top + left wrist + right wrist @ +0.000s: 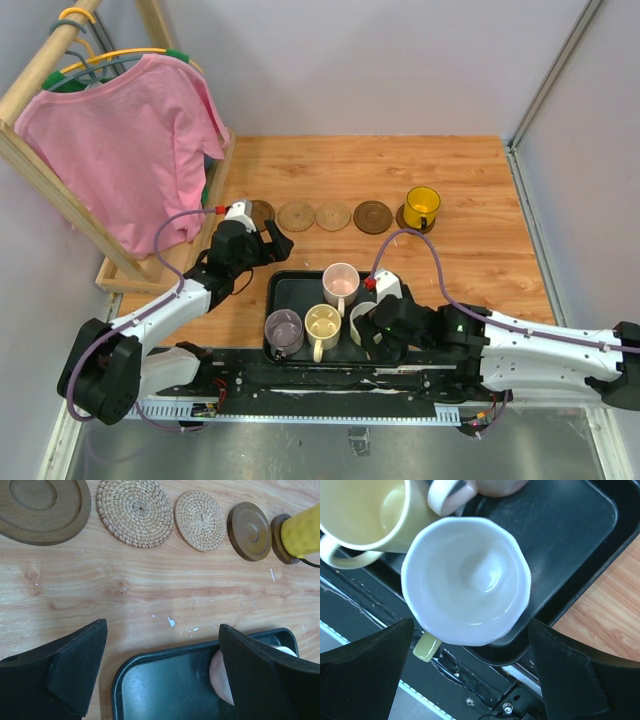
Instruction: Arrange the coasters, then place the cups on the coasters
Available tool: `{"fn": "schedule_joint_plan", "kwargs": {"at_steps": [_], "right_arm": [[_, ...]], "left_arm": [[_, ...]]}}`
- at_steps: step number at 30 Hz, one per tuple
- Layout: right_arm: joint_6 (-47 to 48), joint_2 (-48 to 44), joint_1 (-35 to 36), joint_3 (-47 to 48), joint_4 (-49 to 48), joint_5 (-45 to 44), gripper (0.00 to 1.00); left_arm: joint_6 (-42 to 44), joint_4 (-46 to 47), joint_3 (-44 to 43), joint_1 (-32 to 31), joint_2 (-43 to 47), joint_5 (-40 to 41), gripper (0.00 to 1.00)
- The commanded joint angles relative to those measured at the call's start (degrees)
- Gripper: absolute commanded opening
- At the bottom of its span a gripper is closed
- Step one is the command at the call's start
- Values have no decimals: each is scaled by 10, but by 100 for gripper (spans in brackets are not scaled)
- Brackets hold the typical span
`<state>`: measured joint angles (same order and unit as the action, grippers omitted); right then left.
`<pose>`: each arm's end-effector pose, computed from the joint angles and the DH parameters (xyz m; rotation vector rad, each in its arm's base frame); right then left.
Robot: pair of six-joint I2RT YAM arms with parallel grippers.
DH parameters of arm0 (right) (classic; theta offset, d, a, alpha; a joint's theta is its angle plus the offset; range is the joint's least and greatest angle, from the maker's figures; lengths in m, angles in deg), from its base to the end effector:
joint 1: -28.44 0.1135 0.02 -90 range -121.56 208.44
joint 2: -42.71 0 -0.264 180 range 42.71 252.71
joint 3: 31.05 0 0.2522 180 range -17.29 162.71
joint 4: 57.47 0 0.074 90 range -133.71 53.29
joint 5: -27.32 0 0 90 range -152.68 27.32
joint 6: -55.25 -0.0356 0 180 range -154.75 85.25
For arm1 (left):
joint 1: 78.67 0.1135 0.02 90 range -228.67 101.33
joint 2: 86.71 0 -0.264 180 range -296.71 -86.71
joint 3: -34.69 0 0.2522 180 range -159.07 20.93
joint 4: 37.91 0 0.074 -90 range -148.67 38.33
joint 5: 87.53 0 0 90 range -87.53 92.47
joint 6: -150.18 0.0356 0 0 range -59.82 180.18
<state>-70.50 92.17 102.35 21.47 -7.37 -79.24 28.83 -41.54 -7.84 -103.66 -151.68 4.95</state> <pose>0.0580 0.1643 0.2485 -0.6607 2.3346 0.5761 0.2180 -0.0999 0.2083 -0.1430 2.0689 -0.5713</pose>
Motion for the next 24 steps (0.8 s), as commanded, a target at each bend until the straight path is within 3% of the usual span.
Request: {"fn": "schedule_joint_plan", "kwargs": {"at_steps": [1, 10, 24], "right_arm": [[-54, 23, 29, 21, 42, -61, 99], [-125, 73, 41, 12, 97, -114, 98], [-103, 38, 42, -31, 37, -96, 69]], "left_arm": [[-3, 0, 4, -7, 7, 5, 97], [-7, 5, 14, -8, 5, 4, 97], [-15, 15, 23, -8, 0, 4, 97]]}}
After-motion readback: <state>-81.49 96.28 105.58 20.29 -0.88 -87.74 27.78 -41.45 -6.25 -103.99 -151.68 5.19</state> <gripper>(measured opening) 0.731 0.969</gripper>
